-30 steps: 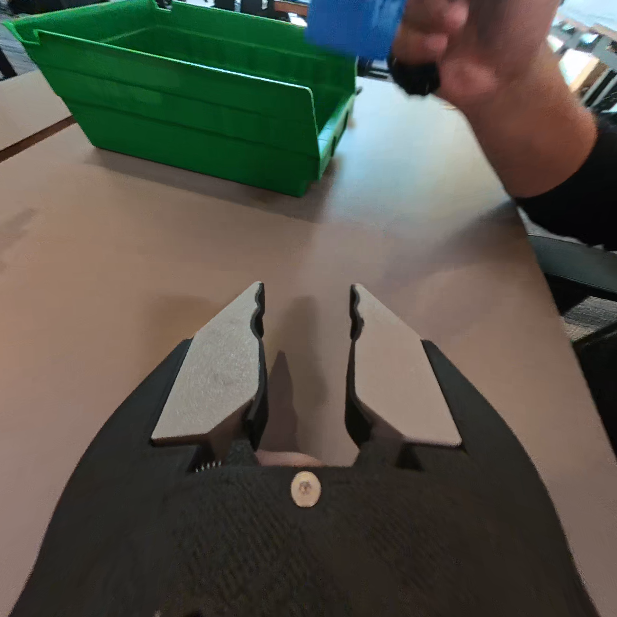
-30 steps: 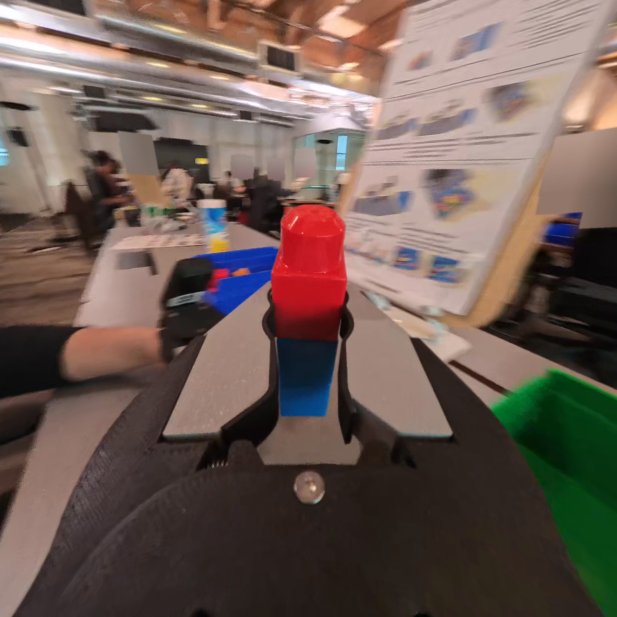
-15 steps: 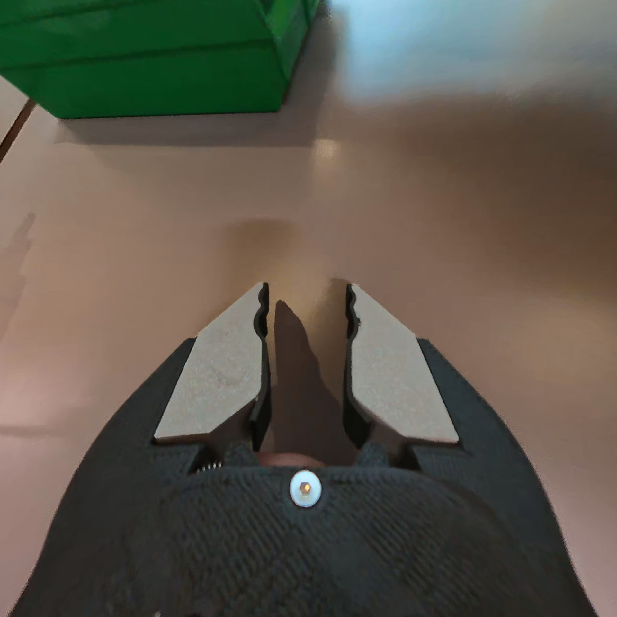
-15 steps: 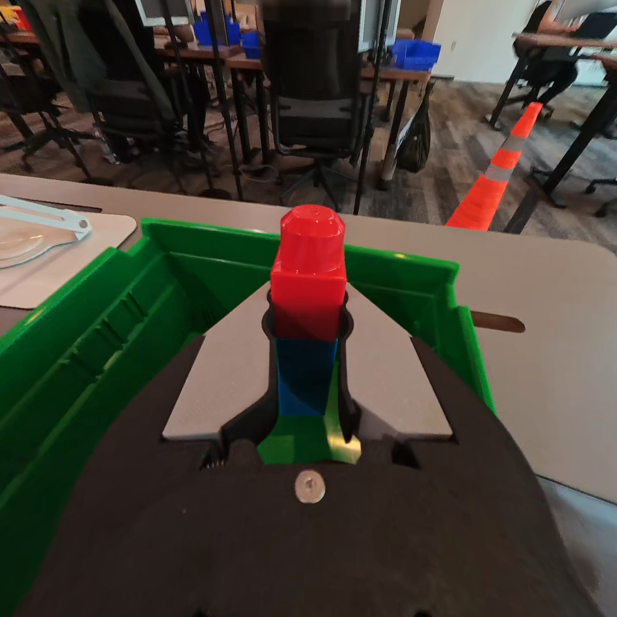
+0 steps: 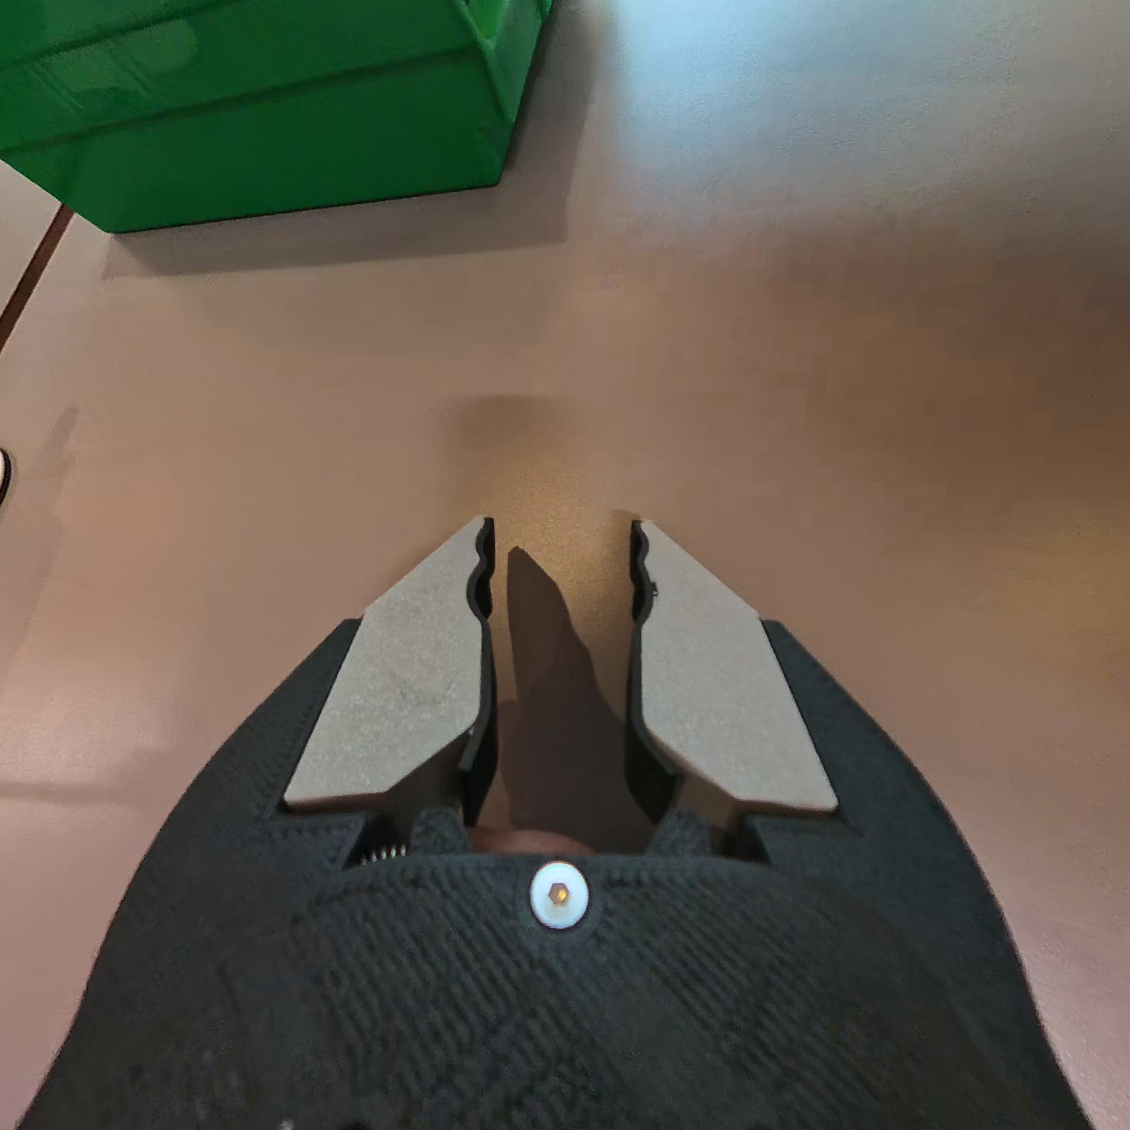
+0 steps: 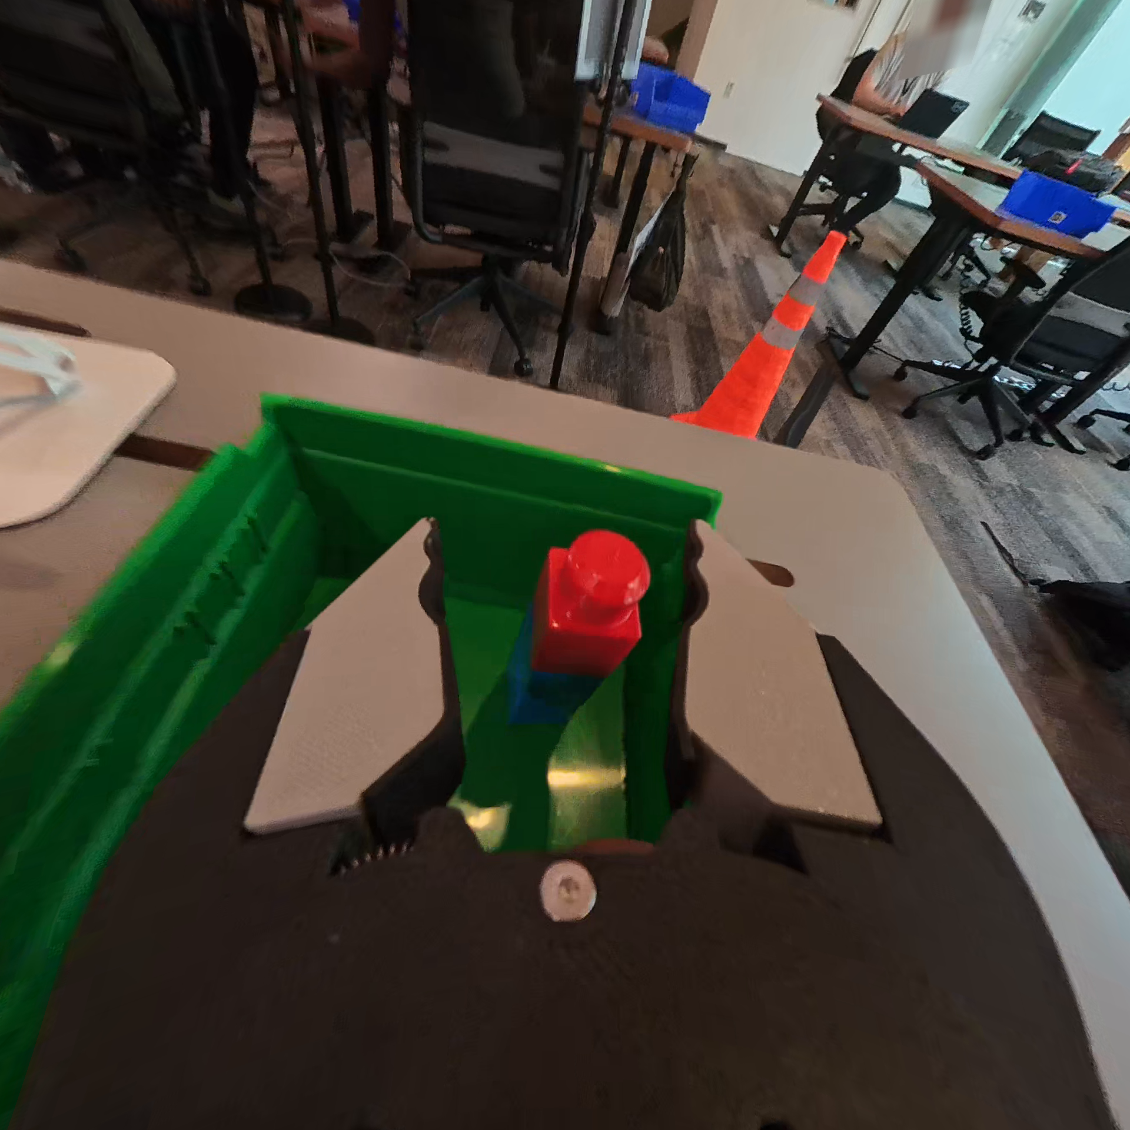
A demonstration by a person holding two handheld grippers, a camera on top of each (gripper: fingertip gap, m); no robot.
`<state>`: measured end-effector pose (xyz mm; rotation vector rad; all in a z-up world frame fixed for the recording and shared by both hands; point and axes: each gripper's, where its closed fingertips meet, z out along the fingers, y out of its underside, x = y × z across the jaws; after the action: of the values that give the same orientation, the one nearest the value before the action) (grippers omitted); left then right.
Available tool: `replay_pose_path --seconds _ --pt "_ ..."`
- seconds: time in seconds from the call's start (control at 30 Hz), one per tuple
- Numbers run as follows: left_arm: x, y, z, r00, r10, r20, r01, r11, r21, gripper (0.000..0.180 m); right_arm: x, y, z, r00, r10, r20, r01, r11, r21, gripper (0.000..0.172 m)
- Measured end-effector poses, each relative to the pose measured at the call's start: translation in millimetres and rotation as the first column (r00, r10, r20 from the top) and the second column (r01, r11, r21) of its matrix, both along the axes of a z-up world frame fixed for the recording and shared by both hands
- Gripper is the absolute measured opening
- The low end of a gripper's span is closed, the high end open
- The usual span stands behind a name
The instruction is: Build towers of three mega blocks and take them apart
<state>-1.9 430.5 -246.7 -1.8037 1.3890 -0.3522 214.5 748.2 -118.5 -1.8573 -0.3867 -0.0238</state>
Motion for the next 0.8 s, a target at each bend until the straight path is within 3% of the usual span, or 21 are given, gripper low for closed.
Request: replay_pose_path --seconds 0.07,0.2,0.3,0.43,0.53,0.57,0.63,0.8 --pt "-0.3 -0.4 -0.2 1.0 -0.001 0.0 0.001 1.0 -0.003 0.042 -8.3 -19.7 27.6 0.997 0.022 -0.075 -0.021 1.0 0.021 0.078" --pt "1.7 -8.9 -2.4 0.999 -0.053 -0.01 0.052 0.999 -0.015 0.026 -74.3 -91.9 82.9 0.95 0.268 -0.158 -0.255 0.962 0.093 0.08" --pt "2.7 -14.2 -3.8 0.996 -0.083 -0.024 0.083 0.997 -0.004 0.014 -144.6 -154.7 86.1 0.89 0.448 -0.091 -0.438 0.893 0.107 0.081" --pt "2.5 -13.8 -3.6 0.996 -0.079 -0.028 0.079 0.997 0.01 0.014 -237.5 -211.9 28.1 0.779 0.62 -0.092 -0.624 0.782 -0.007 0.079" --pt "2.4 -17.4 -4.9 0.995 -0.088 -0.039 0.089 0.996 0.014 0.009 -285.7 -216.6 -32.9 0.75 0.661 -0.023 -0.659 0.745 -0.105 0.079" --pt "3.3 -21.6 -6.2 0.992 -0.111 -0.053 0.113 0.993 0.025 0.0 -291.9 -209.1 -48.7 0.764 0.644 0.029 -0.637 0.761 -0.12 0.08" --pt "3.6 -23.2 -6.2 0.99 -0.117 -0.076 0.123 0.989 0.078 0.0 -304.2 -209.2 -74.0 0.747 0.664 0.032 -0.647 0.737 -0.198 0.081" --pt "2.8 -21.1 -6.0 0.99 -0.097 -0.106 0.112 0.983 0.145 0.0 -298.1 -206.4 -100.3 0.746 0.658 0.103 -0.625 0.745 -0.234 0.075"
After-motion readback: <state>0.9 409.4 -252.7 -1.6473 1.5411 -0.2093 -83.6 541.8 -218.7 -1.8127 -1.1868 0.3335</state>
